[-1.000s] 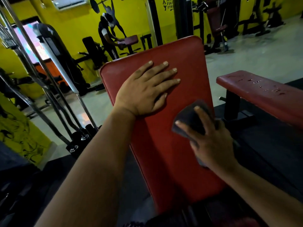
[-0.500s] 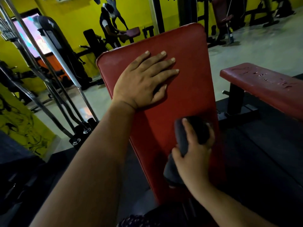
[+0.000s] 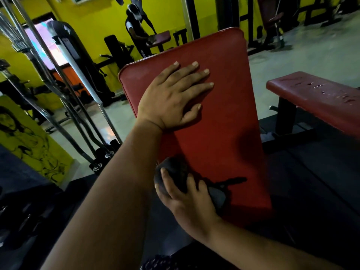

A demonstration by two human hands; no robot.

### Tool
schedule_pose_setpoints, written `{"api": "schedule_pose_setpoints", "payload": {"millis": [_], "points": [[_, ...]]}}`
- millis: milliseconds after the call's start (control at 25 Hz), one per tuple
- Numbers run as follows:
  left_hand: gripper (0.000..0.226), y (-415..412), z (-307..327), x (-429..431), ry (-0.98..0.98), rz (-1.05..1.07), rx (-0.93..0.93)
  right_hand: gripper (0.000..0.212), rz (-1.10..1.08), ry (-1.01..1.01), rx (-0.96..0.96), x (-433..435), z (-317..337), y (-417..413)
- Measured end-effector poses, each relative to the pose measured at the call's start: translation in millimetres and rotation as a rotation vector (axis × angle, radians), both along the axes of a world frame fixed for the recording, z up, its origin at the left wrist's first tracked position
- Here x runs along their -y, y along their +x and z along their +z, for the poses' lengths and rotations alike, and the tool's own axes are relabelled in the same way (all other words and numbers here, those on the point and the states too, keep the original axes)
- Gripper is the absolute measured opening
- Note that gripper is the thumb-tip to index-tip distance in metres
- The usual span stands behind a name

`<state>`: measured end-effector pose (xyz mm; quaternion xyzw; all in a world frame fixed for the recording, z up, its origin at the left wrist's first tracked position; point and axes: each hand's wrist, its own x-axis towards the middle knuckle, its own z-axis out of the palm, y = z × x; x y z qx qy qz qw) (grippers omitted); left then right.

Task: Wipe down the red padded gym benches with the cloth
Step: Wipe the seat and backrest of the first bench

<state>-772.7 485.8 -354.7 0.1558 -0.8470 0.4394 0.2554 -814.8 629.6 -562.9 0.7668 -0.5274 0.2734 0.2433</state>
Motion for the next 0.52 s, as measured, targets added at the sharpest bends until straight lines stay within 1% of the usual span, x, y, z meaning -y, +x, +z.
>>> {"api": "schedule_pose_setpoints", "payload": {"millis": [40, 120, 240, 320, 360, 440, 520], "points": [[0.048, 0, 0, 0, 0.0, 0.004, 0.003, 0.051, -0.001, -0.011, -0.076, -2, -7, -9], [0.048, 0, -1, 0, -0.003, 0.002, 0.012, 0.05, -0.028, -0.034, -0.109, -6, -12, -28], [0.049, 1, 0, 0, -0.011, -0.003, 0.018, 0.05, -0.083, -0.073, -0.047, -7, -9, -60], [0.049, 0, 0, 0, -0.014, -0.003, 0.015, 0.053, -0.112, -0.099, -0.017, -4, -2, -86], [0.049, 0, 0, 1, -0.015, -0.006, 0.015, 0.057, -0.129, -0.095, 0.01, -2, 3, -100], [0.049, 1, 0, 1, -0.013, -0.009, 0.016, 0.072, -0.176, -0.053, 0.108, 1, 15, -132], [0.049, 1, 0, 2, -0.013, -0.012, 0.014, 0.081, -0.249, -0.001, 0.213, 3, 22, -161]]}}
